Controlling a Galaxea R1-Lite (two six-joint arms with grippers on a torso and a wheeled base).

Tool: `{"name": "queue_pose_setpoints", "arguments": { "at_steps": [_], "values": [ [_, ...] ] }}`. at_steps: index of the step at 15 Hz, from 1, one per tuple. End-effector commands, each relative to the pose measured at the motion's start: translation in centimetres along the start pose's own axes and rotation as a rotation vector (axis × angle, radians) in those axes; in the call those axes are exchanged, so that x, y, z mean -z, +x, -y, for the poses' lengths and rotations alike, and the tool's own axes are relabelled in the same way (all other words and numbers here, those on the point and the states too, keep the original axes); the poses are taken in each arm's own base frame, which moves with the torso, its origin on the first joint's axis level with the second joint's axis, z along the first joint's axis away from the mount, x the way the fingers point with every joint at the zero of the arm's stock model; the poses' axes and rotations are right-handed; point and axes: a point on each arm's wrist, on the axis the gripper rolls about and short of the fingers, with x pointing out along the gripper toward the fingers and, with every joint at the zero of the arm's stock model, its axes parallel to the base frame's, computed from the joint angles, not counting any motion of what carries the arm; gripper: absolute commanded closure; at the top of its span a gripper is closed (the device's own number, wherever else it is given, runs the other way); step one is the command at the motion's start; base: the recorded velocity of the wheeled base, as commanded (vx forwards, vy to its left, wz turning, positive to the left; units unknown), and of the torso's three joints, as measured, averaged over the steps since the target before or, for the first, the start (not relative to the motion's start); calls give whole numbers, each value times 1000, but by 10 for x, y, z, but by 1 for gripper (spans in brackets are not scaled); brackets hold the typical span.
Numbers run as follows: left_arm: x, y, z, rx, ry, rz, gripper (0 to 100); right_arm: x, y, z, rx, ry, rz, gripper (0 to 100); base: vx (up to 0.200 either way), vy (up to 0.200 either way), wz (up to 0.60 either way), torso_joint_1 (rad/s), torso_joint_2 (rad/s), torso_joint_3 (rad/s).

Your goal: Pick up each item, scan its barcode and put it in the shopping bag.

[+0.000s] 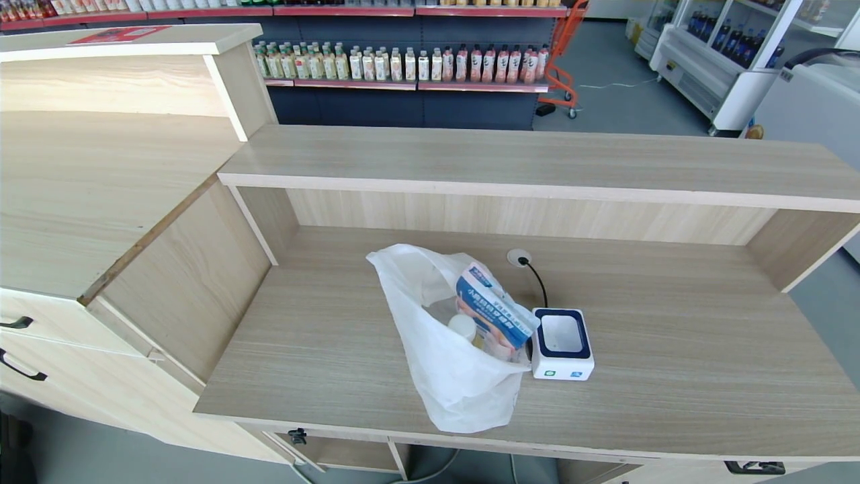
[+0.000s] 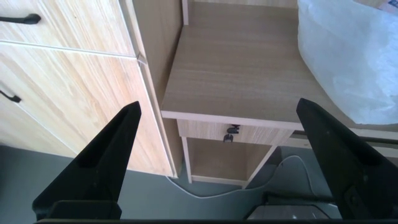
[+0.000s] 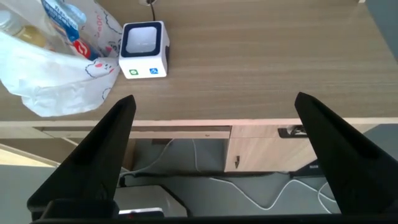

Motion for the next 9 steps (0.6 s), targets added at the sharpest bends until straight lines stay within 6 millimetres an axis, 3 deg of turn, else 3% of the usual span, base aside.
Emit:
{"name": "queue_pose_setpoints", "arguments": {
  "at_steps": [1, 9],
  "values": [
    [0, 0, 0, -2, 3, 0, 0, 0, 1, 0, 0, -1, -8, 0, 0, -200, 0, 2, 2, 2],
    [0, 0, 0, -2, -3, 0, 0, 0, 1, 0, 0, -1, -8, 0, 0, -200, 0, 2, 2, 1]
  ]
}}
